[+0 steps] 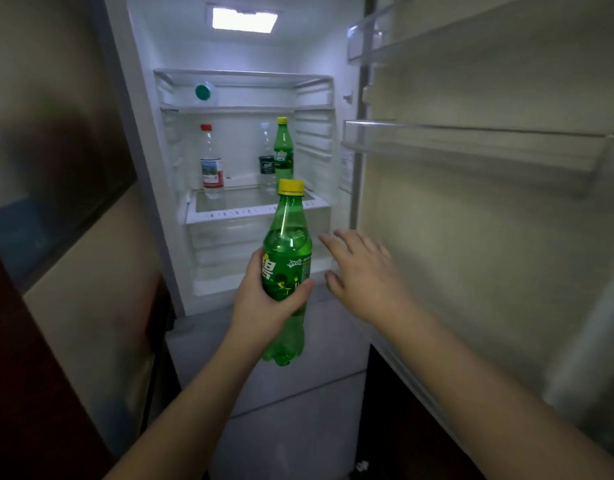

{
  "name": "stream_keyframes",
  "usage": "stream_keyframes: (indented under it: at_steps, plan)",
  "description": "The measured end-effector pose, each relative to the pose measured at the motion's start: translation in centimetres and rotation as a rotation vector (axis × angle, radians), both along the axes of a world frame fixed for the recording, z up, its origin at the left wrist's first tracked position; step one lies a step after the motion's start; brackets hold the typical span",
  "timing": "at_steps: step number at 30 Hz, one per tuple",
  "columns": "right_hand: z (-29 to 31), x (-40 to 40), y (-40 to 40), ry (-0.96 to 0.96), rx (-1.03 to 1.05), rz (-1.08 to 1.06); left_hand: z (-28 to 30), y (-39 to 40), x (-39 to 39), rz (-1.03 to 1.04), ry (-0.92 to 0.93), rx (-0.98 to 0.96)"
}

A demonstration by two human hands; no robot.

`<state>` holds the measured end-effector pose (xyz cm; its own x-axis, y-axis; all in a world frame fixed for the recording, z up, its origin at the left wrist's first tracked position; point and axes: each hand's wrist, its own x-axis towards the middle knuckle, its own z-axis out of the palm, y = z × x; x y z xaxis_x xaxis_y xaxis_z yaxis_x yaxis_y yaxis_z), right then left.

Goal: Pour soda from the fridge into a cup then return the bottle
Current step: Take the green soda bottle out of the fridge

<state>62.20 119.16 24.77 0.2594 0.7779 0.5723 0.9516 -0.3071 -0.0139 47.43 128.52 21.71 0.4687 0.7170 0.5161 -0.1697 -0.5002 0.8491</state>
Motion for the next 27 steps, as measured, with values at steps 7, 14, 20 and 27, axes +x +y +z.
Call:
stream_keyframes:
  at_steps: [7,14,20,27]
  plan:
    - [-0.1,-1.0,-8.2,-0.014,0.029,-0.056,0.6,-6.5,0.5,-0.139,-0.068,-0.043]
    - [0.2,-1.0,-17.3,-0.026,0.081,-0.071,0.5,-13.6,0.9,-0.194,-0.082,-0.039]
    - [-0.7,-0.5,-24.6,-0.054,0.094,-0.089,-0.5,-21.6,2.6,-0.217,-0.06,-0.023]
    - [-0.7,1.1,-31.3,0.009,0.071,-0.067,-0.4,-28.3,4.2,-0.215,-0.04,-0.013]
